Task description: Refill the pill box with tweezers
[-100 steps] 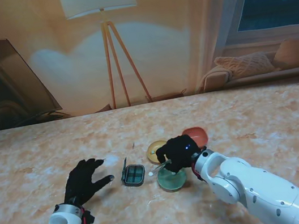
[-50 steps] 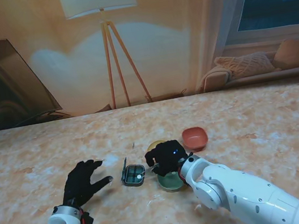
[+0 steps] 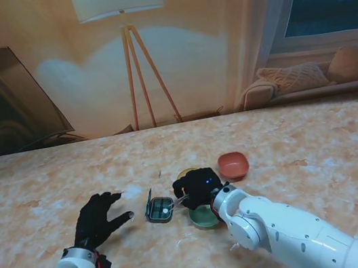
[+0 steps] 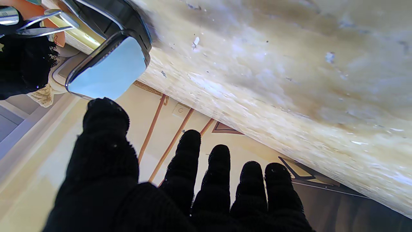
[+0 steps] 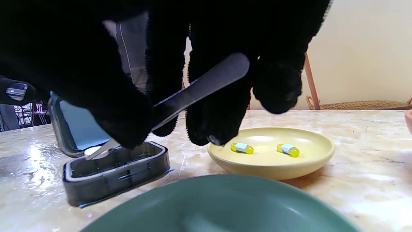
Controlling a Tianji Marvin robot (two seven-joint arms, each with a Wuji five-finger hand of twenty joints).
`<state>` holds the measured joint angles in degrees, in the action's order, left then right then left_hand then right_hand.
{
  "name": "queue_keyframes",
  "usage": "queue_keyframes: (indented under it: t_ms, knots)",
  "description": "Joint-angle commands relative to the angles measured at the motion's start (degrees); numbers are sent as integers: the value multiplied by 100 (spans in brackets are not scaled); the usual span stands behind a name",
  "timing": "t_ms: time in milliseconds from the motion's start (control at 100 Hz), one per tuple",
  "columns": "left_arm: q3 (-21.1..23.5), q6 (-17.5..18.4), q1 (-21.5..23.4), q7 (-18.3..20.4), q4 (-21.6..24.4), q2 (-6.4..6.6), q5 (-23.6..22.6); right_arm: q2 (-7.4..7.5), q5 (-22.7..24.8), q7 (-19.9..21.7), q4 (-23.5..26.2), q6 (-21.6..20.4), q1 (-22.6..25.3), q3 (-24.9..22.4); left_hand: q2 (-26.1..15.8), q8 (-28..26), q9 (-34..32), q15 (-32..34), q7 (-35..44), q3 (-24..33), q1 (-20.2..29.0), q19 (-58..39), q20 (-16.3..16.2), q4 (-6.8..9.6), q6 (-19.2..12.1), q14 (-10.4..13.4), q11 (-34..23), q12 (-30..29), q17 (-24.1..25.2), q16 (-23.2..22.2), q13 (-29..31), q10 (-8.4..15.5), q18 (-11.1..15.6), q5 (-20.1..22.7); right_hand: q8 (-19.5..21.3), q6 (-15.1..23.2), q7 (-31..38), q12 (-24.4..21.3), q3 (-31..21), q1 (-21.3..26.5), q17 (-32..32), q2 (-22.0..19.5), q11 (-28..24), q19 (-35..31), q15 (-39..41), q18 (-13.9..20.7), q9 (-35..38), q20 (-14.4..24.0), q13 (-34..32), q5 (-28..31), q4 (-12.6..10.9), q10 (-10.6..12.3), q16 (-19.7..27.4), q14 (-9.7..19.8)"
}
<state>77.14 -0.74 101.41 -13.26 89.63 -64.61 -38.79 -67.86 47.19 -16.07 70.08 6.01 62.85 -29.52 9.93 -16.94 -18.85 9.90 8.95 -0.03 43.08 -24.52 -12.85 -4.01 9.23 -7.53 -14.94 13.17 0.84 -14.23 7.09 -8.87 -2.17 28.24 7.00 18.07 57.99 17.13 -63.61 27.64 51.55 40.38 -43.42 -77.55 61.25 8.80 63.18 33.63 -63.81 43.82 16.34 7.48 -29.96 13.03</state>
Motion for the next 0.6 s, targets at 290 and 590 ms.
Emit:
queue_keyframes:
  t_ms: [290,590]
  knots:
    - [32,-10,71,65,41,-25,15,-21,-56,147,102,42,85,-61,-218,5,-21,3,-32,-110,91,-26,-64,135,-14,58,-25,39,55,-41,-68,64,192,123,179,214,250,268,-396,154,-247,142,19,130,9,278,-351,49,342,-216,9,-376,239,261]
    - [41,-8,75,63,39,-24,4,183,231,320,498,-94,332,-467,-208,17,-7,-3,-50,-111,80,-10,-54,136,4,74,-16,36,67,-35,-81,67,197,109,173,280,298,253,-374,151,-168,75,-16,35,105,310,-172,82,215,-21,12,-340,230,326]
